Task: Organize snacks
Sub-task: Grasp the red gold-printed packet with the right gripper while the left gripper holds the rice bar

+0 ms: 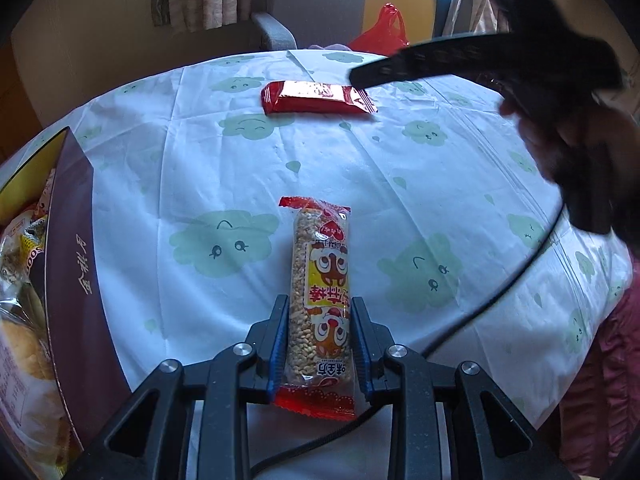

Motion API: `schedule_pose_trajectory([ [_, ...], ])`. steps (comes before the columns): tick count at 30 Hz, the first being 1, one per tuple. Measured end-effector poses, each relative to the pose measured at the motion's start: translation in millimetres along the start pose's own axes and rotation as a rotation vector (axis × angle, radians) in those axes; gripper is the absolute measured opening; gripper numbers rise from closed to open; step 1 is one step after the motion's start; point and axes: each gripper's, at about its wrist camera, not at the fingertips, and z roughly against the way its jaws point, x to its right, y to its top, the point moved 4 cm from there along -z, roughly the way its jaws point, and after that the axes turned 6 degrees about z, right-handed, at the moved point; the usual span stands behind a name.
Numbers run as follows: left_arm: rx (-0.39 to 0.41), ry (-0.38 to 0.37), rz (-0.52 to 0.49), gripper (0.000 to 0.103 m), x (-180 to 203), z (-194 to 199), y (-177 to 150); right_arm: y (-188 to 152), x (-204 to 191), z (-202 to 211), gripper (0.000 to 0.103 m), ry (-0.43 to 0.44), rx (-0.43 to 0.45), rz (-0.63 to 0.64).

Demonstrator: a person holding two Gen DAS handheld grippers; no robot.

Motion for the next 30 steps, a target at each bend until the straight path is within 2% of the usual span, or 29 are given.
schedule_pose_trajectory([
  [2, 0.001, -0.001, -0.005, 0.03, 0.4, 0.1, -0.6, 13.2, -1.7, -17.5, 0.056, 0.008, -0.043, 0.078],
  [4, 0.005, -0.017, 0.011, 0.03, -2.1, 0.4, -0.8, 22.4, -4.3, -35.7, 0.062, 0.013, -0.094, 0.147],
  [9, 0.002, -0.037, 0.029, 0.029, -5.2, 0.6, -0.6, 38.6, -8.3, -73.9, 0.065, -0.015, -0.187, 0.291],
  [12, -0.002, -0.046, 0.047, 0.029, -7.0, 0.3, -0.5, 42.8, -7.4, -95.4, 0.065, -0.018, -0.237, 0.322],
  [13, -0.002, -0.046, 0.049, 0.029, -6.9, 0.2, -0.5, 40.5, -5.8, -102.0, 0.065, -0.024, -0.261, 0.315],
  [14, -0.002, -0.046, 0.052, 0.029, -7.1, 0.1, -0.2, 39.3, -3.7, -103.5, 0.05, -0.018, -0.269, 0.286],
  [15, -0.002, -0.046, 0.054, 0.029, -7.1, 0.0, -0.1, 38.5, -2.6, -100.4, 0.042, -0.012, -0.267, 0.258],
  [16, -0.002, -0.045, 0.055, 0.029, -7.2, -0.1, 0.0, 36.4, -2.5, -97.0, 0.038, -0.015, -0.268, 0.245],
  [20, 0.003, -0.049, 0.07, 0.029, -8.4, -1.1, -0.2, 8.6, -7.0, -74.4, 0.038, -0.055, -0.28, 0.226],
  [26, 0.016, -0.037, 0.07, 0.029, -6.5, 0.1, -2.6, -56.0, -6.9, -27.1, 0.038, -0.053, -0.29, 0.051],
  [30, 0.019, -0.033, 0.069, 0.029, -5.8, 1.7, -4.0, -98.4, -17.5, 6.5, 0.039, -0.038, -0.264, -0.054],
])
